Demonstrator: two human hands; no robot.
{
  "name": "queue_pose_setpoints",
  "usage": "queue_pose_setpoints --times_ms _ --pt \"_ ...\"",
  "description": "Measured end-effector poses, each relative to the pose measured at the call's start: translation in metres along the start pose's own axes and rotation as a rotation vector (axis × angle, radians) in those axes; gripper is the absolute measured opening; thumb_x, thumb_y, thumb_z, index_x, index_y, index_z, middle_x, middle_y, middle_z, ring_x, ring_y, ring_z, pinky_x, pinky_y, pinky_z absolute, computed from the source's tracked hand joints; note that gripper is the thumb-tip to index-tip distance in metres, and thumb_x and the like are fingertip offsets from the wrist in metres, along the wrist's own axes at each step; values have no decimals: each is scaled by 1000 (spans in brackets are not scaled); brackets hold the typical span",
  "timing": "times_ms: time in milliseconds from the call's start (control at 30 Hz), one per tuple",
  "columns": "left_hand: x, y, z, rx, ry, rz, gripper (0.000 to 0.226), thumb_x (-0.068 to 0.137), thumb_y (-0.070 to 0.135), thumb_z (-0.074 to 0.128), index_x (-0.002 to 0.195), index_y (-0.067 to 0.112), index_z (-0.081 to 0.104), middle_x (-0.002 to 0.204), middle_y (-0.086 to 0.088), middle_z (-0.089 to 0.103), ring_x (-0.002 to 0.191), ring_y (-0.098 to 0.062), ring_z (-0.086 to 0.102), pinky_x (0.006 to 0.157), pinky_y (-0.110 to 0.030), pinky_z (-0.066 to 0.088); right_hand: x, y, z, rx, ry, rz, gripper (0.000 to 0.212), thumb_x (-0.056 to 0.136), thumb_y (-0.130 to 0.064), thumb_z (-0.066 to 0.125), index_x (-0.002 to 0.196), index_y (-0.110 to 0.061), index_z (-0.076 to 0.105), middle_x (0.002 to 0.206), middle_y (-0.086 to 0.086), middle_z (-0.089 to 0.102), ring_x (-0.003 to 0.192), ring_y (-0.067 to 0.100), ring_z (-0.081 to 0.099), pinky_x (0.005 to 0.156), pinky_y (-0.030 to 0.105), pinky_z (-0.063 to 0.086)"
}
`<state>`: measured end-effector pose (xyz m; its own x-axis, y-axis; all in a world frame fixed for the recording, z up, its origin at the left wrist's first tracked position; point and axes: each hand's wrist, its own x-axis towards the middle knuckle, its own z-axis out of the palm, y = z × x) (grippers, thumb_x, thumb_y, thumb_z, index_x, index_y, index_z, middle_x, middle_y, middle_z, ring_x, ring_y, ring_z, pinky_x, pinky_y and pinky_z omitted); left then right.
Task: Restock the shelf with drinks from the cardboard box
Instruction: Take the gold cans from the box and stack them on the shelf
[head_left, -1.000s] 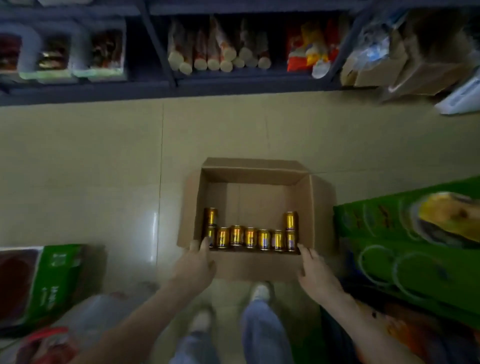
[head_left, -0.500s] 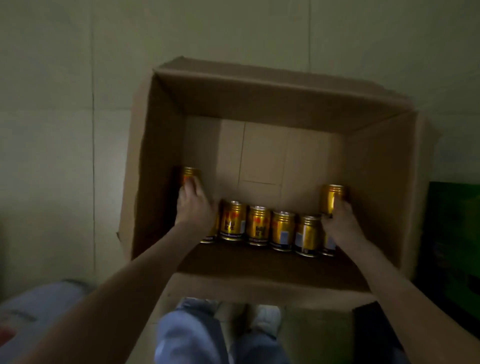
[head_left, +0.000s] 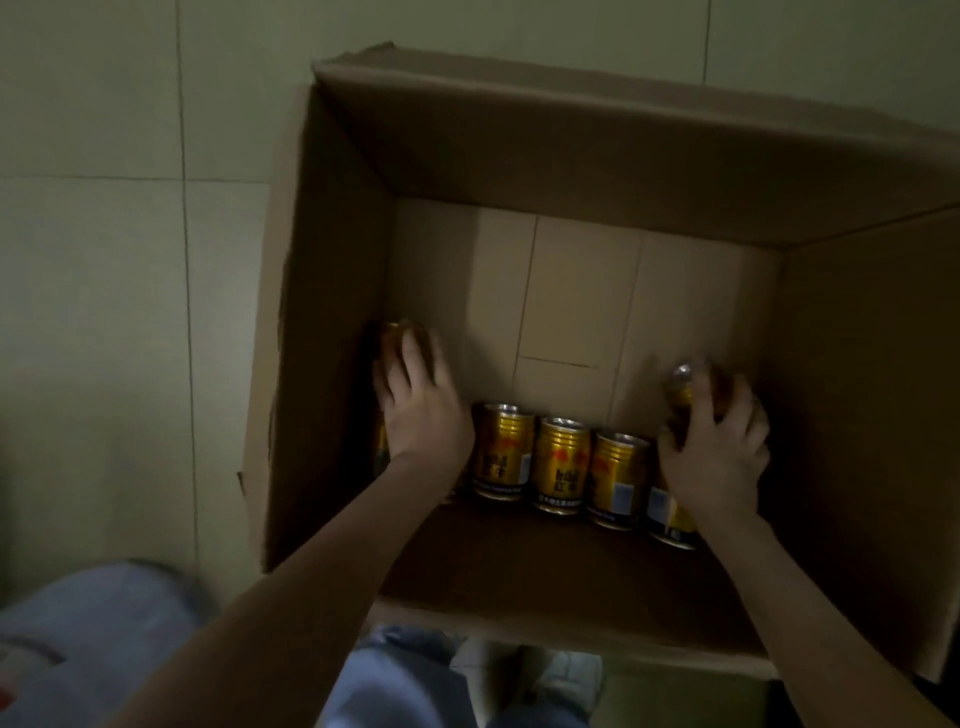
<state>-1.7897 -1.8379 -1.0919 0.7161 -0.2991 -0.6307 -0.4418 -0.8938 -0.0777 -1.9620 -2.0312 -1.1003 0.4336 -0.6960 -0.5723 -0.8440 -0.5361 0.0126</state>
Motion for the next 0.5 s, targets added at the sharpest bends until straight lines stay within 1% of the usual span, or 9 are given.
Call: queue_pose_setpoints --times_ms 100,200,267,333,367,400,433,467,500 --pt "14 -9 4 314 6 98 65 99 35 36 146 -7 19 151 -36 -9 137 -56 -6 112 -65 5 20 4 -1 -8 -73 40 84 91 -33 59 152 -31 2 156 20 12 140 43 17 110 58 24" --pt "23 -13 7 448 -1 180 60 98 15 35 146 -9 9 152 -33 -10 138 -55 -3 112 -63 8 34 10 -8 -52 -80 34 82 89 -29 64 151 -28 11 145 26 29 127 48 35 99 56 37" --pt "25 -9 14 451 9 327 62 96 16 41 146 -6 12 154 -31 -5 141 -50 0 115 -56 10 36 8 -11 -105 -46 -67 80 86 -27 66 150 -26 18 140 26 36 121 49 40 95 57 41" --pt "23 -1 15 374 116 441 55 94 29 50 143 8 37 157 -19 16 145 -30 17 118 -37 14 37 -2 -14 -136 -26 -130 79 86 -30 66 150 -27 20 139 25 39 119 48 42 94 57 41" --pt "22 1 13 316 167 453 51 93 31 53 140 14 44 158 -11 17 144 -21 22 116 -30 16 37 -11 -15 -130 -23 -149 79 86 -33 65 150 -28 19 137 23 41 118 46 42 93 55 42" --pt "22 3 15 289 158 474 51 93 26 55 141 15 43 160 -10 3 145 -21 18 116 -32 16 37 -22 -15 -118 -26 -168 80 86 -37 65 150 -30 17 136 21 43 117 45 43 93 53 42" --pt "24 4 16 274 114 489 58 93 20 55 146 13 33 157 -12 -19 146 -27 9 117 -40 15 37 -33 -14 -109 -37 -186 83 86 -40 65 150 -34 13 135 19 43 117 43 42 92 50 41" --pt "26 3 14 255 67 449 70 92 17 56 151 15 19 150 -13 -34 145 -33 -1 116 -48 12 36 -45 -12 -101 -54 -207 85 86 -42 64 150 -37 8 135 16 43 119 41 42 93 48 40" --pt "29 1 9 245 42 369 83 90 18 57 153 20 3 147 -15 -38 144 -38 -5 115 -53 10 35 -57 -9 -86 -71 -233 87 86 -43 63 150 -39 4 136 15 41 121 39 41 94 47 40"
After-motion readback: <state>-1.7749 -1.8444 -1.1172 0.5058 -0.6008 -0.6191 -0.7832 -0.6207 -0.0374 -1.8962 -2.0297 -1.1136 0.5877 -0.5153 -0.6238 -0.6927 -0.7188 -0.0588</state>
